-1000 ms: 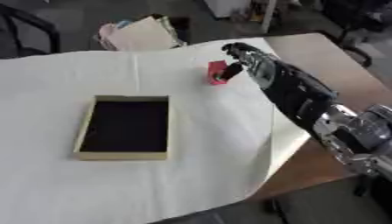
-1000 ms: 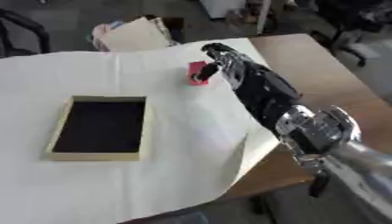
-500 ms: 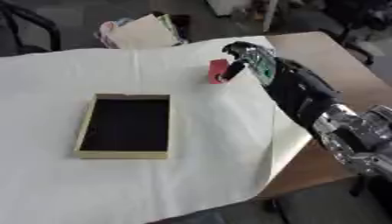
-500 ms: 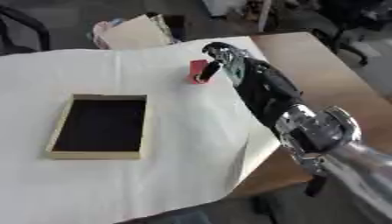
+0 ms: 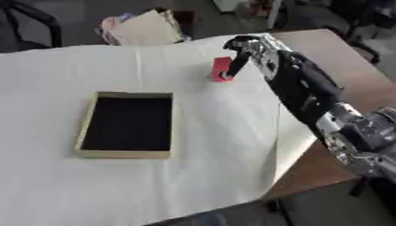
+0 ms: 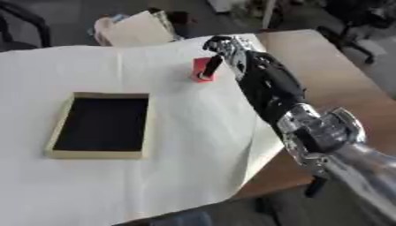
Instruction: Pick up objects on the table and place them in the box.
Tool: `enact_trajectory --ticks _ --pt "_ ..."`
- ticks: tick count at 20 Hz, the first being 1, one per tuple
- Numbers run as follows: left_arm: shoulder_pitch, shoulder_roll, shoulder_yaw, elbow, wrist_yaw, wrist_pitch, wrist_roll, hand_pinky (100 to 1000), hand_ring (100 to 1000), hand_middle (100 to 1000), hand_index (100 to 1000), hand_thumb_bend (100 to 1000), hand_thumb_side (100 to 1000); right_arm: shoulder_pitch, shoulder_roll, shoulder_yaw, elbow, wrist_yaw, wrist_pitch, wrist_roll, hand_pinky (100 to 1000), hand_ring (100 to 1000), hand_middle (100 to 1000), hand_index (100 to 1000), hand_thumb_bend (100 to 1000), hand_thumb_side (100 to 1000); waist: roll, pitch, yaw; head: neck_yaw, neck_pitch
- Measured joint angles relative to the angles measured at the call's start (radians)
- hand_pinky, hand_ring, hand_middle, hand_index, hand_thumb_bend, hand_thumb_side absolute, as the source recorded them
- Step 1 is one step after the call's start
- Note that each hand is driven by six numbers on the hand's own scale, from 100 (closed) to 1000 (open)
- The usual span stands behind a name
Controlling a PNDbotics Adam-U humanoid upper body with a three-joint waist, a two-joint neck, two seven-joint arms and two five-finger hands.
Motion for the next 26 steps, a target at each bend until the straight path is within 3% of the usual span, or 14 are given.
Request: enact_trajectory --ticks 20,26 --pt "-0.009 -0.005 0.004 0.0 0.0 0.0 0.0 808 547 609 807 235 461 0.0 -0.002 -0.018 0.009 0.057 0.018 -0.006 866 913 980 995 338 207 0.007 0.029 0.017 0.0 -0.002" --pt "-0.013 -0.009 0.005 0.0 0.0 0.0 0.0 809 546 609 807 234 462 0.001 -0.003 -0.019 0.014 0.06 0.017 -0.009 857 896 955 988 275 162 0.007 0.033 0.018 -0.001 -0.002"
